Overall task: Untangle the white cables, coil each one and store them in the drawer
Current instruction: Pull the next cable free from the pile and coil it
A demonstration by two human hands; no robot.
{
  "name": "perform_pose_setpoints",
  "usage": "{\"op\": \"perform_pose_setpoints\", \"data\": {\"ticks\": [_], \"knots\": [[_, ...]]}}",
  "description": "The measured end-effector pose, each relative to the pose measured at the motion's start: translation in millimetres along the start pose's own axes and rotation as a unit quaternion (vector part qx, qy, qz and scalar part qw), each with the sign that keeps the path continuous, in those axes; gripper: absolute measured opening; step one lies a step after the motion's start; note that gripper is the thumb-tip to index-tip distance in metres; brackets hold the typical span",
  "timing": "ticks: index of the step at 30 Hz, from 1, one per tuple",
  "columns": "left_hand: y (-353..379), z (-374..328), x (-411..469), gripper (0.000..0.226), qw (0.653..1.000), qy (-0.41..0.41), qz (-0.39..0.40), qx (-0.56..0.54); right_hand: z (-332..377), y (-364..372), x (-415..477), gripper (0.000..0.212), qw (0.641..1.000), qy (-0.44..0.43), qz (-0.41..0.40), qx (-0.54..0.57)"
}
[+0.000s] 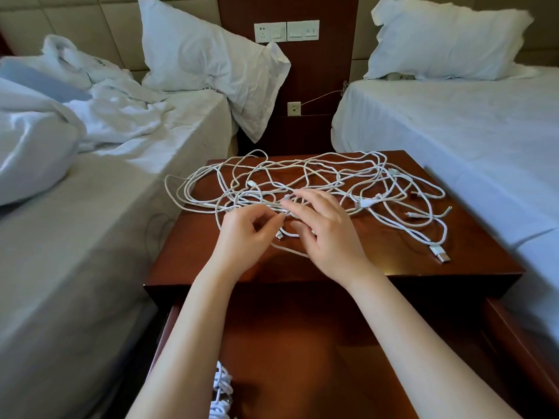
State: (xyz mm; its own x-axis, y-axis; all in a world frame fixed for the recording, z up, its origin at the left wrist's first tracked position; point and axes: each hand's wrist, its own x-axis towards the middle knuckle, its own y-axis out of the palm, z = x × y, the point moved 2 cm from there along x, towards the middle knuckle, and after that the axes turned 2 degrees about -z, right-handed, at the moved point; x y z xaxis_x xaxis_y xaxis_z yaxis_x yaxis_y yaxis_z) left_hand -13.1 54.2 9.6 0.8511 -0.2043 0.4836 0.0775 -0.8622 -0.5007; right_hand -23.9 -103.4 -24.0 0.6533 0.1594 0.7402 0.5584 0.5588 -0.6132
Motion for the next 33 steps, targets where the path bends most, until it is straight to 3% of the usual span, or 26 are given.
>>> {"op": "perform_pose_setpoints", "data": {"ticks": [3, 6, 11, 14, 18, 22, 24, 26, 30, 33], "knots": [[-2.0, -3.6, -0.3, 0.017, 0.999, 0.002, 0.033, -0.004, -0.3, -1.8, 0.8, 0.017, 0.999, -0.011, -0.035, -0.022], [-11.7, 3.5, 1.9, 0.013, 0.995, 0.022, 0.066, 0.077, -12.0, -12.0, -0.2, 0.020, 0.995, 0.004, -0.084, -0.054], [-16.0, 7.9, 3.6, 0.013, 0.998, 0.021, 0.004, 0.064, -22.9, -20.1, -2.3, 0.027, 0.990, 0.048, -0.109, -0.078], [-11.0, 4.2, 4.2, 0.014, 0.999, -0.009, -0.047, -0.008, -24.1, -21.7, -3.7, 0.020, 0.988, 0.078, -0.120, -0.064], [-8.8, -2.7, 3.9, 0.012, 0.994, -0.029, -0.064, -0.084, -23.5, -21.1, -4.7, 0.010, 0.989, 0.091, -0.107, -0.047], [1.5, 2.4, -1.9, 0.028, 0.992, -0.087, 0.065, -0.070, -22.3, -21.3, -4.7, 0.008, 0.991, 0.091, -0.085, -0.048], [4.6, 6.7, -2.8, 0.034, 0.988, -0.114, 0.089, -0.057, -22.7, -20.8, -5.3, 0.011, 0.992, 0.101, -0.057, -0.044], [6.9, 8.3, -1.9, 0.039, 0.989, -0.123, 0.080, -0.034, -23.1, -20.4, -5.8, 0.014, 0.991, 0.125, -0.033, -0.031], [10.4, 0.7, -0.9, 0.043, 0.994, -0.102, 0.035, -0.001, -20.1, -31.8, -7.2, 0.009, 0.977, 0.186, -0.099, 0.024], [10.7, -4.1, 0.4, 0.044, 0.995, -0.094, 0.010, 0.008, -9.1, -36.4, -14.1, 0.023, 0.992, 0.123, -0.011, 0.033]]}}
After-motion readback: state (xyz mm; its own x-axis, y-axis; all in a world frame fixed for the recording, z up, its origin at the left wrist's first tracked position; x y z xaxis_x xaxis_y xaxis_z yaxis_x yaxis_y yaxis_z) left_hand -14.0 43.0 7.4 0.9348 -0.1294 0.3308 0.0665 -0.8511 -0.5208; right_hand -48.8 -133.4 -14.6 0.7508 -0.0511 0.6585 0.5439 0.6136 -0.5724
